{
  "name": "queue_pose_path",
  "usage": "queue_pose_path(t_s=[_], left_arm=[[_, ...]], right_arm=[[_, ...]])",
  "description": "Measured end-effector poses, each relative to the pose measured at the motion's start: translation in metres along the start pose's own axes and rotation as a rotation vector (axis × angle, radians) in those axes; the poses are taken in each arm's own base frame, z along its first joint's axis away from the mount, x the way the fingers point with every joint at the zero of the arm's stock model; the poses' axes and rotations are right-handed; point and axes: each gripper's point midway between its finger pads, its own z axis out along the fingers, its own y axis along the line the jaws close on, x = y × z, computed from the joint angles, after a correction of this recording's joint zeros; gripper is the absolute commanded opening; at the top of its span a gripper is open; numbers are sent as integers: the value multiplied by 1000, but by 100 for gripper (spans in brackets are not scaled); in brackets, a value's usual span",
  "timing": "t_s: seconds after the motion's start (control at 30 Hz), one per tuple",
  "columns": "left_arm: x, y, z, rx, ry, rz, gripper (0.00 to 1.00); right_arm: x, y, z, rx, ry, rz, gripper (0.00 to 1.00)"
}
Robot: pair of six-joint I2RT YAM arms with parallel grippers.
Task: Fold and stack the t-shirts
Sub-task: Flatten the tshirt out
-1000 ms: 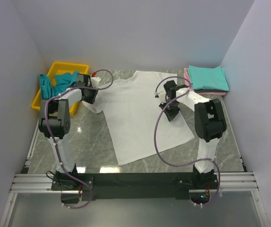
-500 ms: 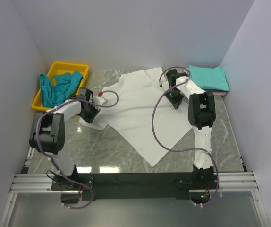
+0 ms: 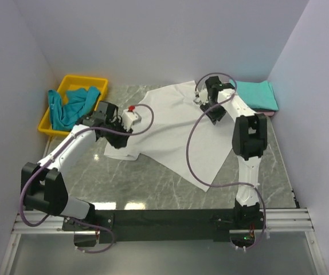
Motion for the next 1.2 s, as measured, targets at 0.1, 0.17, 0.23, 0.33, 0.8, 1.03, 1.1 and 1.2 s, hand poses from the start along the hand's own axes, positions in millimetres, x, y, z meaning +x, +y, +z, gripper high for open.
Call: queue_pose_path(t_s=[0.1, 0.17, 0.23, 0.33, 0.8, 1.03, 1.1, 1.2], left_arm=[[-27, 25, -8, -52, -74, -35, 37], [-40, 48, -8, -92, -108, -64, 36], [-46, 73, 2, -124, -116, -102, 36], [-40, 102, 22, -161, -92, -139, 33], [45, 96, 86, -137, 129, -124, 28], [82, 37, 64, -81, 183, -45, 25], [92, 4, 57, -17, 214, -1, 25], [85, -55, 41, 122, 199, 97, 25]], right_arm=[[9, 9, -48, -33, -65, 16, 40], [9, 14, -79, -47, -129, 30, 38], [13, 24, -102, -70, -183, 41, 35], [30, 52, -106, -133, -173, 44, 31], [113, 126, -13, -260, 209, -22, 24], [104, 106, -8, -196, 233, -60, 24], [103, 101, -7, -181, 231, -79, 24], [107, 95, -6, -161, 228, -112, 24]])
